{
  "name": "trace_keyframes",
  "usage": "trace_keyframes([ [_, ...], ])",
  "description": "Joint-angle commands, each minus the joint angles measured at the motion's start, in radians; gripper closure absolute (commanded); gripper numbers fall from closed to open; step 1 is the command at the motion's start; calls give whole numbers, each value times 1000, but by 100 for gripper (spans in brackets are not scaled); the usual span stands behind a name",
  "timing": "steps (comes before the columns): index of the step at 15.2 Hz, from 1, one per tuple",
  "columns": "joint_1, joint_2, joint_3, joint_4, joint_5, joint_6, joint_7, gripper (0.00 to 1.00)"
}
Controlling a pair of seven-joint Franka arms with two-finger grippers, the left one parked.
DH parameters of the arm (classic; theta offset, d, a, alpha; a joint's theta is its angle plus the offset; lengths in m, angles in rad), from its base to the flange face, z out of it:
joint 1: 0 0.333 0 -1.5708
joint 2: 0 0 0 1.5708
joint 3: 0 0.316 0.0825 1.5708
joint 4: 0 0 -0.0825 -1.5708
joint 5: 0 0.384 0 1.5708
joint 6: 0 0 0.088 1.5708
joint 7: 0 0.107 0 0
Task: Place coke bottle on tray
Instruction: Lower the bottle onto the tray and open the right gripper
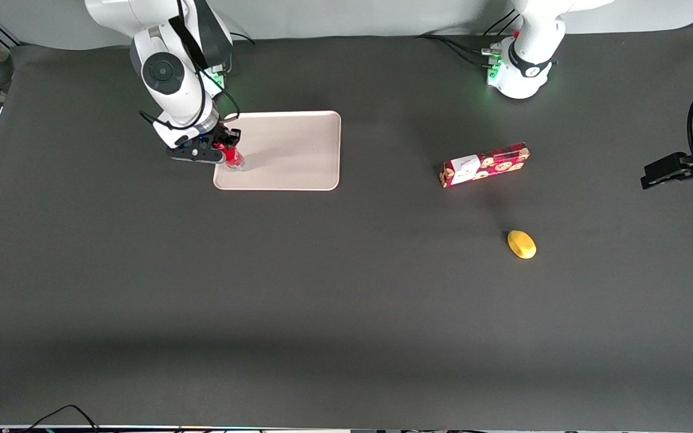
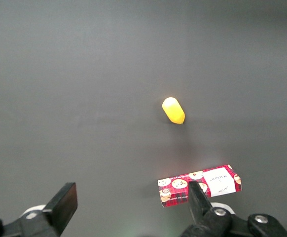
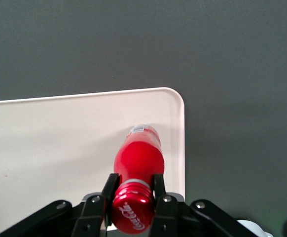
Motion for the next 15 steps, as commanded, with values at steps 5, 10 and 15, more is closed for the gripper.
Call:
trace_keyframes([
  [5, 0, -25, 19, -52, 15, 47, -6, 78],
  [10, 0, -16, 33, -52, 15, 76, -6, 4],
  [15, 1, -17, 34, -43, 15, 64, -8, 0],
])
